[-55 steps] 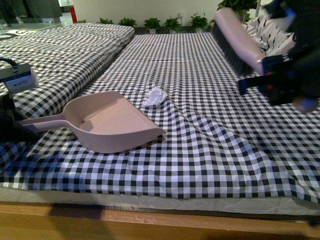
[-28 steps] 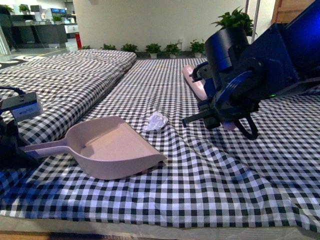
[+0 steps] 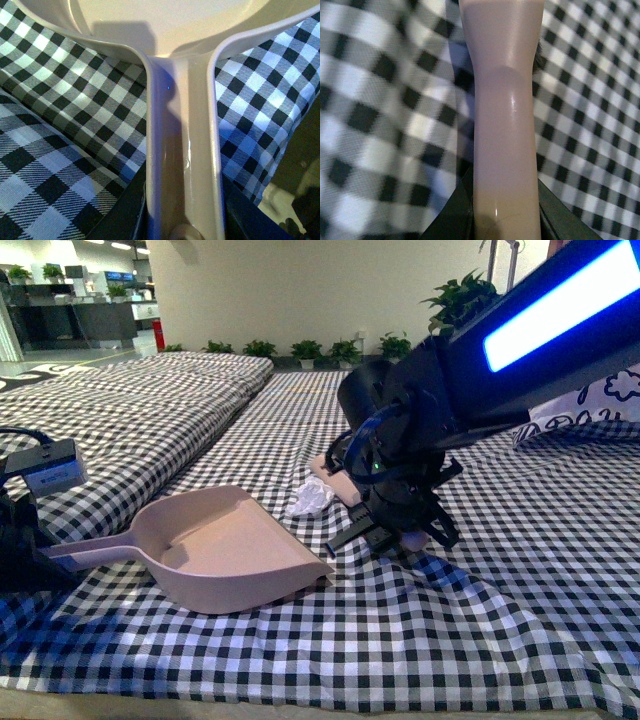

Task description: Clean up trash

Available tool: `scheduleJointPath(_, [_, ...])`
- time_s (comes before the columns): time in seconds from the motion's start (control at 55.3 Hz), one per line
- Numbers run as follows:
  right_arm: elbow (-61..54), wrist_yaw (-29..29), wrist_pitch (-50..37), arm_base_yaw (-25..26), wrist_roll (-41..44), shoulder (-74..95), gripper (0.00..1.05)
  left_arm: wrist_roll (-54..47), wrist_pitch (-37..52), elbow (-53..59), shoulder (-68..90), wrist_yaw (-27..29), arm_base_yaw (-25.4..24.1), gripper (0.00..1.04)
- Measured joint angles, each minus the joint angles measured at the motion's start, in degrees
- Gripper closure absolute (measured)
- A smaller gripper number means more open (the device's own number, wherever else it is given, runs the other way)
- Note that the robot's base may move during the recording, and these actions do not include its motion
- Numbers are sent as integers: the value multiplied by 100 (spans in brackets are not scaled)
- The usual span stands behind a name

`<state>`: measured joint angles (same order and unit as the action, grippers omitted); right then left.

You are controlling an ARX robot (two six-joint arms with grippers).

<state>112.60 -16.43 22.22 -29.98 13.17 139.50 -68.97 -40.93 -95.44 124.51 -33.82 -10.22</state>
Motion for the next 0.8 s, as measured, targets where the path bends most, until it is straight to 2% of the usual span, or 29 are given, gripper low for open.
scheduleJointPath(0.072, [-31,765,188,-105,79,-197,86,0,0,0,0,2,0,78])
scheduleJointPath(0.145, [-450,1965,372,-133,328,-708,86,0,0,0,0,0,0,78])
scheduleJointPath(0.217, [-844,2798,522,-33,616,-1311,86,-2,0,0,0,0,4,78])
scheduleJointPath(0.398, [-1174,2616,433,772,1176,-2579,86,-2,0,0,0,-2,4,78])
scheduleJointPath(0.633, [-1838,2111,-529,1738,874,-3252,86,44,55,28,-7,-11,4,78])
scheduleJointPath(0.705, [-2188,2260,-756,2028,640,-3497,86,501,1305,678,-256,-39,4,78])
scheduleJointPath(0.759, [-2435,2433,-798,2234,507,-3707,86,1198,2476,1165,-411,162,15,78])
scheduleJointPath(0.795, [-2616,2579,-798,2389,424,-3895,86,1484,2881,1300,-461,243,22,78])
